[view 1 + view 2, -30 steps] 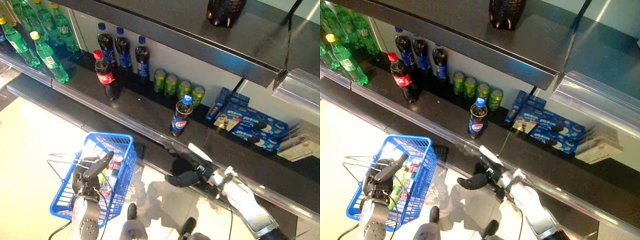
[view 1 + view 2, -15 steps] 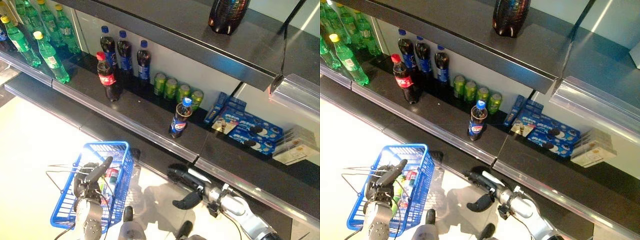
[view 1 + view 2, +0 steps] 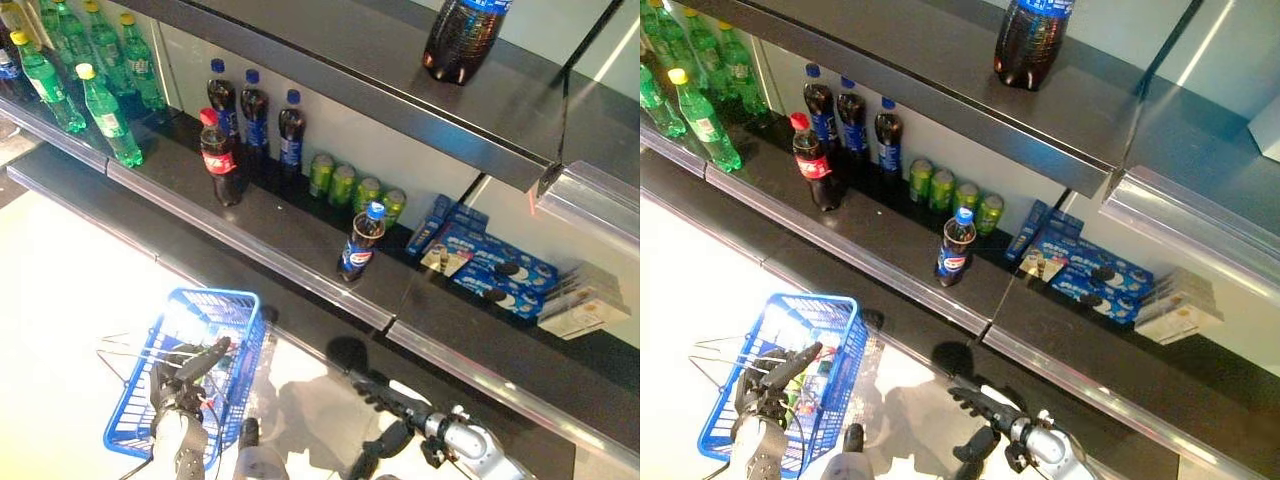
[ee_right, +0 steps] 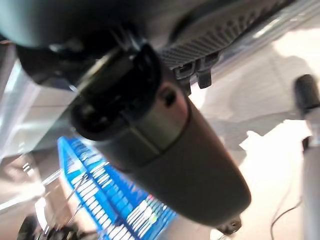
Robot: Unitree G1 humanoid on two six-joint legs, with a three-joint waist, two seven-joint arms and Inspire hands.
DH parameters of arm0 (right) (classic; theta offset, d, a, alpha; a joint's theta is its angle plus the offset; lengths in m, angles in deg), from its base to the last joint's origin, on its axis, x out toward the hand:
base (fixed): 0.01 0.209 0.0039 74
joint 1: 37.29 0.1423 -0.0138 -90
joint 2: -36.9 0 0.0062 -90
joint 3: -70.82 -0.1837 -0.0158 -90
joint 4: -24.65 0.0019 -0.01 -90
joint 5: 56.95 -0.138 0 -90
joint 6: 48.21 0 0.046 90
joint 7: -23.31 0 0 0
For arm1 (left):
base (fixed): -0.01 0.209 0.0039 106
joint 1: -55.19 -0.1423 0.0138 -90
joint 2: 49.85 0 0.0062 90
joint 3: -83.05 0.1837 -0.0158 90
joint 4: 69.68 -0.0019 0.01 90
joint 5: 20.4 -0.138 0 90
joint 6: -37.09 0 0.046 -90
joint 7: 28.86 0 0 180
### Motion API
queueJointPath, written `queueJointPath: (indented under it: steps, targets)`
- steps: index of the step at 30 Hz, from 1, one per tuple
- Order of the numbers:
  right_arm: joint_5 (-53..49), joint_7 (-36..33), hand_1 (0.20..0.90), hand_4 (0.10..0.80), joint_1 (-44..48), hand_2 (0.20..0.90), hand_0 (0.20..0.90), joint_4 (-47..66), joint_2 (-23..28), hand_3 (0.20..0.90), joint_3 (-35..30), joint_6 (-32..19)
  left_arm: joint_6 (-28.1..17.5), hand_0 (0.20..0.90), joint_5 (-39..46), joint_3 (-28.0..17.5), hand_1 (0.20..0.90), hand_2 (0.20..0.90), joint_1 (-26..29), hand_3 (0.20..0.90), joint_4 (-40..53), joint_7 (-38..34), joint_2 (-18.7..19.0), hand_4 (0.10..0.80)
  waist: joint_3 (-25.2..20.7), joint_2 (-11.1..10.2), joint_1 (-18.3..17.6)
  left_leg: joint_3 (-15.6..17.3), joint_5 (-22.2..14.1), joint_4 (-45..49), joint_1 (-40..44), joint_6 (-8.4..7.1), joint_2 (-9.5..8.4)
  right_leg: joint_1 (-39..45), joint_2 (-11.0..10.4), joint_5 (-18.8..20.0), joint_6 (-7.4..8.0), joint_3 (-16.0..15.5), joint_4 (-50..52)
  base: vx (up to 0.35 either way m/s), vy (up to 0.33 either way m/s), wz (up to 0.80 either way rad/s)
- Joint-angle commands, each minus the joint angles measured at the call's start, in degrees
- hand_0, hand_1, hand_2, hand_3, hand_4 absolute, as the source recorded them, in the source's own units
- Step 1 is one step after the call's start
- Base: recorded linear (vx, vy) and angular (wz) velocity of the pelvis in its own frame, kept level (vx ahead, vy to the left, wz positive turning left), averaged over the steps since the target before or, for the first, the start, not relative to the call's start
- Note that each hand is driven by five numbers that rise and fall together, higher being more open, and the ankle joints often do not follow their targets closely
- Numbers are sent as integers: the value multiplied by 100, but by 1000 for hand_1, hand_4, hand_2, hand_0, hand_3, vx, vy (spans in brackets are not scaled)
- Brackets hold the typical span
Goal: Pick up the drink and place into the basket.
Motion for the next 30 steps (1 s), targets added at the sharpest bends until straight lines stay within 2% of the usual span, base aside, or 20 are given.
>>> queueJointPath:
  steps: [1, 8, 16, 21, 25, 30]
  targets:
    - [39, -260, 900, 800, 25, 900, 900, -147, 115, 900, -198, -229, -1344, 300, -803, -172, 300, 300, 762, 200, 599, 513, 574, 100, -628, 262, 42, 17, 167, -94, -816, 94, -367, 963, 405, -1099, -130, 34, 317, 46, 13, 1]
    - [-72, -646, 900, 800, 41, 900, 900, -1384, -180, 900, -663, -75, -1098, 300, -613, -68, 300, 300, 583, 200, -366, 917, 464, 100, -629, 293, 86, 40, 127, -94, -759, 126, -375, 993, 397, -1069, -119, 18, 309, 43, 15, 1]
    - [-58, -899, 900, 800, 21, 900, 900, -2755, -437, 900, -1229, 73, -1036, 300, -1260, 135, 300, 300, 643, 200, -2022, 1264, 405, 100, -650, 388, 8, 97, 66, -94, -673, 169, -382, 951, 371, -1014, -86, 56, 290, 52, 24, 0]
    - [-7, -941, 900, 800, -13, 900, 900, -3056, -463, 900, -1327, 271, -799, 300, -1478, 156, 300, 300, 724, 200, -2876, 1525, 451, 100, -662, 479, -111, 159, 36, -83, -611, 186, -395, 911, 324, -989, -60, 86, 289, 82, 64, -1]
    - [-7, -1007, 900, 800, 21, 900, 900, -3229, -474, 900, -1394, 354, -814, 300, -1584, 144, 300, 300, 747, 200, -3418, 1693, 419, 100, -631, 518, -143, 185, -6, -69, -580, 213, -427, 896, 250, -966, -7, 50, 291, 99, 101, -5]
    - [117, -1009, 900, 800, 72, 900, 900, -3278, -460, 900, -1439, 385, -882, 300, -1557, 103, 300, 300, 736, 200, -3705, 1735, 411, 100, -621, 461, -125, 128, -80, -64, -506, 276, -513, 921, 167, -956, 66, 27, 321, 137, 118, -2]
